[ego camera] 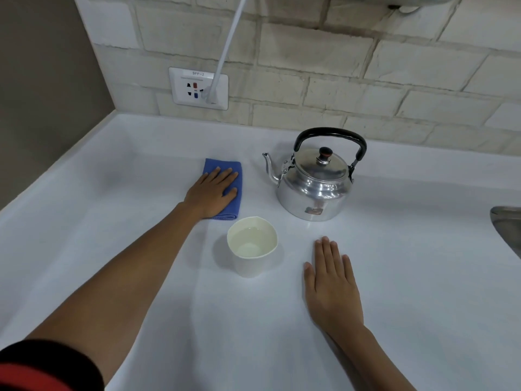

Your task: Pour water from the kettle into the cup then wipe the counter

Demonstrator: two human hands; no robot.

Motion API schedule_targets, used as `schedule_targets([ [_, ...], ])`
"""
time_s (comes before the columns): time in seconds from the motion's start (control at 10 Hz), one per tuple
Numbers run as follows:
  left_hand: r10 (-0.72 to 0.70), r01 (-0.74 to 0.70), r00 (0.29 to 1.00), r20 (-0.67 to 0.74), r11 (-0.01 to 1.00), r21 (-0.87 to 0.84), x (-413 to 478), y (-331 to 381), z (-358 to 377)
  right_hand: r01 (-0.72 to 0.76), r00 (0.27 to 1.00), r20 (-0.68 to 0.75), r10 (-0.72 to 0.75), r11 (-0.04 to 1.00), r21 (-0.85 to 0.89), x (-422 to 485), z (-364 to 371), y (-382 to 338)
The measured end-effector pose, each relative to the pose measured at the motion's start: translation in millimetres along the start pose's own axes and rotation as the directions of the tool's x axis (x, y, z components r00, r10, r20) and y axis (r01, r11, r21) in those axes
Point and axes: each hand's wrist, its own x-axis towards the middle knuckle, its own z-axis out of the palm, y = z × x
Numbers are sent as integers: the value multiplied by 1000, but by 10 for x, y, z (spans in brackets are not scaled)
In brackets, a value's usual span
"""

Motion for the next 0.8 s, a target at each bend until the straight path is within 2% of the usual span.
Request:
schedule_targets([
  [0.3, 5, -5, 999, 34, 1000, -9, 148, -44, -59, 5, 1000, -13, -5, 1000, 24, 7, 12, 7],
  [0.5, -15, 17, 991, 133, 1000, -15, 134, 1, -156, -2, 1000, 3, 2, 999, 33, -2, -11, -2],
  [0.6, 5, -1, 997, 75, 998, -56, 34, 67, -182, -19, 999, 38, 18, 999, 28, 3, -35, 9],
  [0.8, 63, -55, 974, -216, 998, 44, -175, 76, -387, 2, 996, 85, -2, 1000, 7, -6, -54, 17],
])
